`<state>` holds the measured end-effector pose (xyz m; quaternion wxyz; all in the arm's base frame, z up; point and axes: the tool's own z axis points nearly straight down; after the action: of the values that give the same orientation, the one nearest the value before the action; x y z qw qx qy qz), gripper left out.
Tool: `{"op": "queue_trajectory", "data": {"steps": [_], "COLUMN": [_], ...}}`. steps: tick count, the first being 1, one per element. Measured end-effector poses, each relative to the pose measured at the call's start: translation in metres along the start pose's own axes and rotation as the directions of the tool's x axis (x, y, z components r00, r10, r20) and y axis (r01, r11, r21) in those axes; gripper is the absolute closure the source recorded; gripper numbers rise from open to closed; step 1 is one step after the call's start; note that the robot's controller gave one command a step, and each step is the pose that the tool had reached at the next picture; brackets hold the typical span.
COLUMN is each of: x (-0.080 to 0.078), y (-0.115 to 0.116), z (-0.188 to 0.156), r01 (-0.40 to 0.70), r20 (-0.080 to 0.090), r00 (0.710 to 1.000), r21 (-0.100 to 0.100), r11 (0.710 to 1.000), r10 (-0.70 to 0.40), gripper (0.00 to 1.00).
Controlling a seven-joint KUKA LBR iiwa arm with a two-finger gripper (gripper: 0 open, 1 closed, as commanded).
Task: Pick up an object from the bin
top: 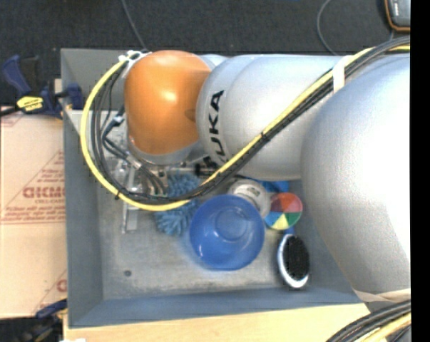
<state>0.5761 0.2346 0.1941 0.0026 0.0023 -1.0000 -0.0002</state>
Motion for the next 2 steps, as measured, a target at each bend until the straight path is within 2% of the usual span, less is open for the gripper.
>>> {"op": "queue_trajectory", "data": {"steps": [1, 2], "x": [-0.002, -0.048], "y": [-0.001, -0.073], "z": [-0.005, 0.110], "r01": [-0.005, 0.201], "r20": [0.008, 0.012], "r00": [1.000, 0.980], "r21": [-0.002, 0.001], "r11": [1.000, 0.980], "r10": [0.005, -0.201], "gripper": [0.00, 0.00]}}
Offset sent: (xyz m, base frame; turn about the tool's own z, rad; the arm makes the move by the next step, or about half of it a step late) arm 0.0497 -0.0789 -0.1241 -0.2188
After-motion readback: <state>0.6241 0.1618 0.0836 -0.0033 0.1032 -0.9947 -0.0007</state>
